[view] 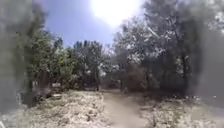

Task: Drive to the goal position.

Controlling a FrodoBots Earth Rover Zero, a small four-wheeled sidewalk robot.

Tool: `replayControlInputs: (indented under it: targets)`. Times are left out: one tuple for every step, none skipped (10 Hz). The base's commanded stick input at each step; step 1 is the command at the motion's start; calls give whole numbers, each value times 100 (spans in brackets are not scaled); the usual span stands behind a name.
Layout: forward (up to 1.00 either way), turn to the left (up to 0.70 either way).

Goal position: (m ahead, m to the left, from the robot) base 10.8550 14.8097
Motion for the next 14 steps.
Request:
replayControlInputs:
  targets:
    - [85, 0]
    - [85, 0]
    - [85, 13]
    - [85, 29]
    - [85, 13]
    - [85, 3]
    - [85, 0]
    - [85, 0]
    - [85, 0]
    - [85, 22]
    - [85, 34]
    - [85, 29]
    - [85, 2]
    - [85, 0]
